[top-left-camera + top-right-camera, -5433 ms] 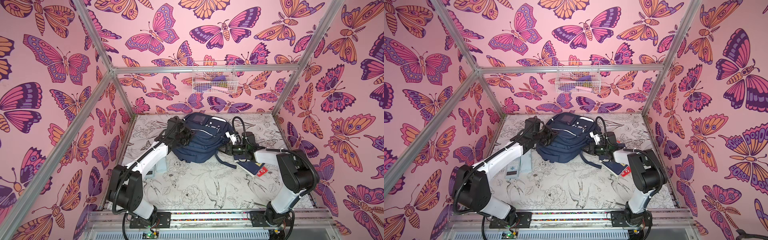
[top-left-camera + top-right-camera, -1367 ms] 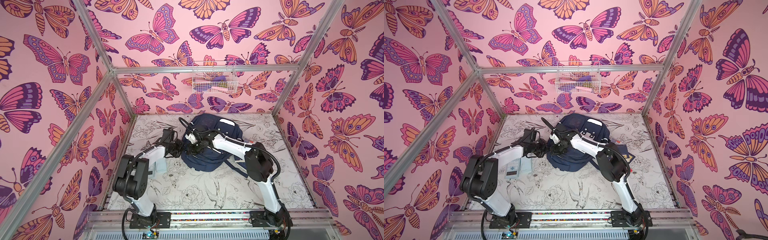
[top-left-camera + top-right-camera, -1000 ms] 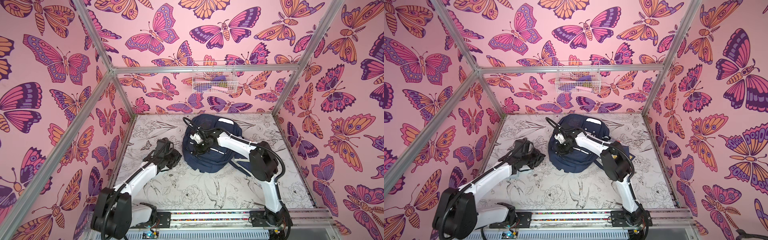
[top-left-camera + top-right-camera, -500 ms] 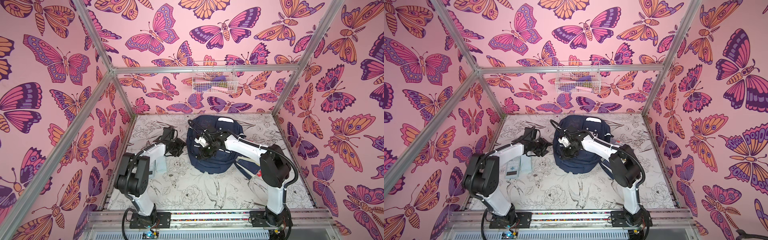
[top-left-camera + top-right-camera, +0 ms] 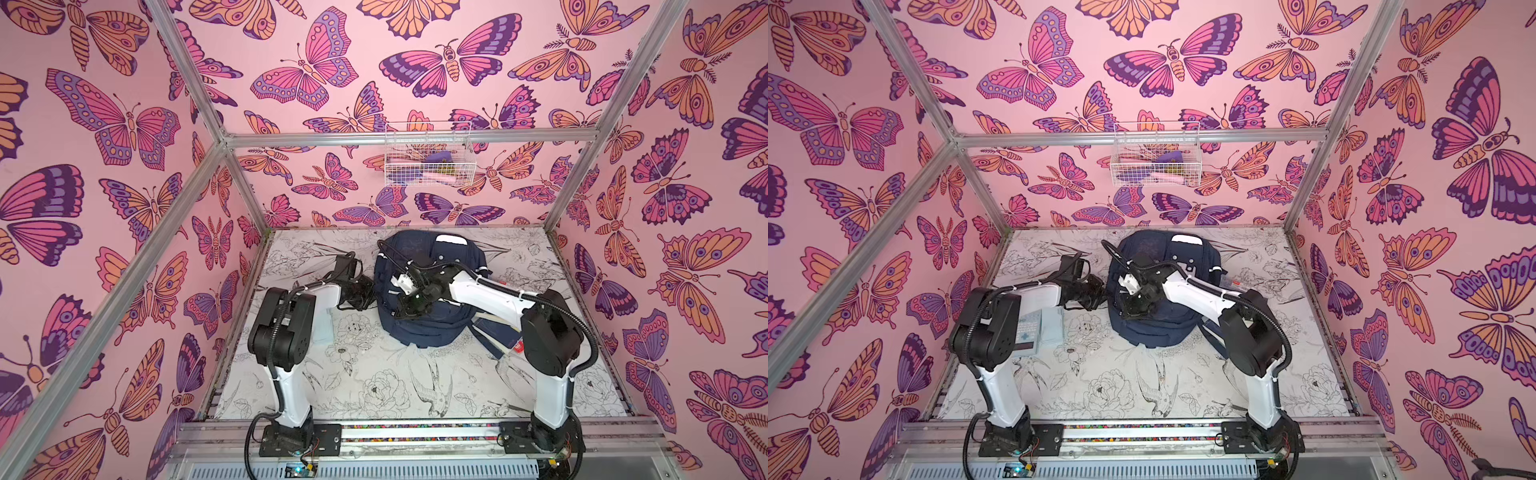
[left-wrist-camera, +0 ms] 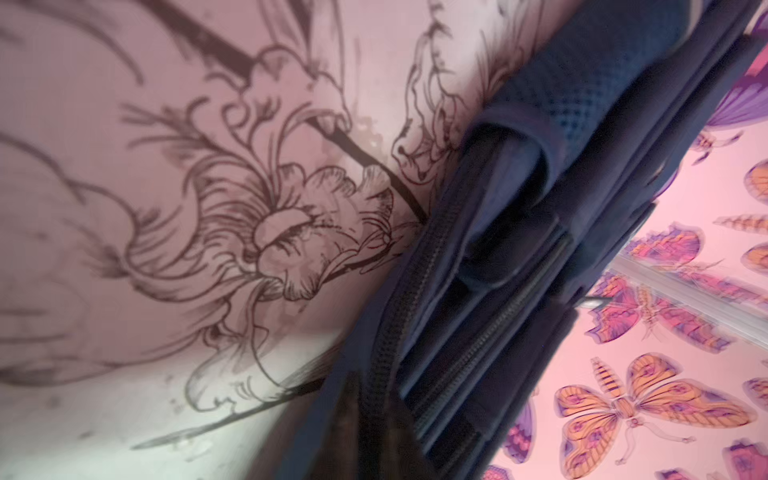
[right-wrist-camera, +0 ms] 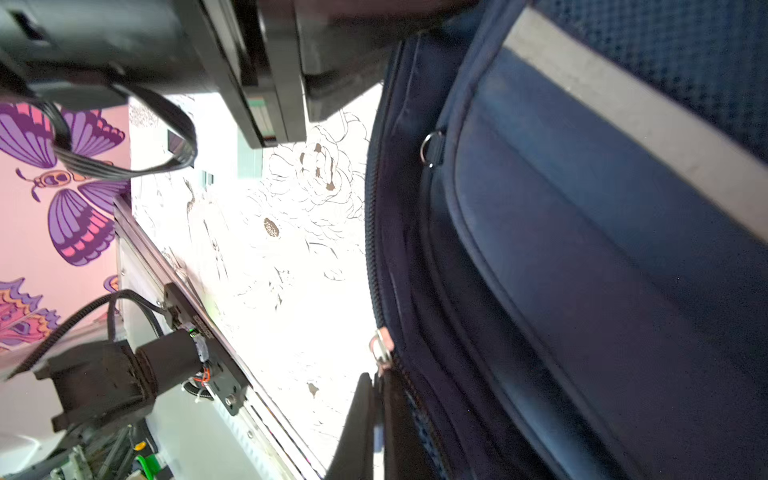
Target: Pack the student bag
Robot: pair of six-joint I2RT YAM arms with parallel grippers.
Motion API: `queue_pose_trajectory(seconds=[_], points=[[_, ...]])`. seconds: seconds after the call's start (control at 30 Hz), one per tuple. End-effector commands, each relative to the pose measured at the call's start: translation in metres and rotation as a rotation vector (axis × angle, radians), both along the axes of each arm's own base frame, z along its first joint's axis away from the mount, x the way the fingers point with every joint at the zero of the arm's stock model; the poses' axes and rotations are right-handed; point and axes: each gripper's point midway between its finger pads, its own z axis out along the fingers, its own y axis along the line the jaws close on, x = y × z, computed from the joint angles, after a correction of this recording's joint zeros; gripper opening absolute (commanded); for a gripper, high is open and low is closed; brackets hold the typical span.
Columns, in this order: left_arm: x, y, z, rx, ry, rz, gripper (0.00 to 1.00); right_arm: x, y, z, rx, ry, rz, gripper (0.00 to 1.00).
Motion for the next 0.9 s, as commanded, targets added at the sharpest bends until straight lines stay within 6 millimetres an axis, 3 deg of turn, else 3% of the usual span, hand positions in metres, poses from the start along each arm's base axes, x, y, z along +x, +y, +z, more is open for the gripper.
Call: queue_pose_trajectory(seconds=[0.0, 0.27, 0.47, 0.57, 0.77, 0.87], points=[[0.002, -0.006, 0.024, -0.056, -0.056, 0.010, 0.00, 0.001, 0.014, 0.008, 0.012, 0.003, -0.028, 0.00], [-0.023, 0.013, 0.035, -0.009, -0.085, 0.105, 0.00, 0.028, 0.074, 0.028, 0.106, -0.018, -0.025, 0.00], [-0.032, 0.025, 0.051, 0.008, -0.127, 0.152, 0.00, 0.048, 0.096, 0.025, 0.115, -0.011, -0.030, 0.00], [-0.041, 0.036, 0.054, 0.031, -0.126, 0.168, 0.00, 0.046, 0.091, 0.026, 0.104, -0.020, -0.033, 0.03], [-0.069, 0.070, 0.038, 0.111, -0.088, 0.227, 0.00, 0.022, 0.060, 0.040, 0.067, -0.053, -0.013, 0.44], [-0.070, 0.069, 0.041, 0.091, -0.108, 0.198, 0.00, 0.004, 0.030, 0.049, 0.020, -0.084, -0.005, 0.53]])
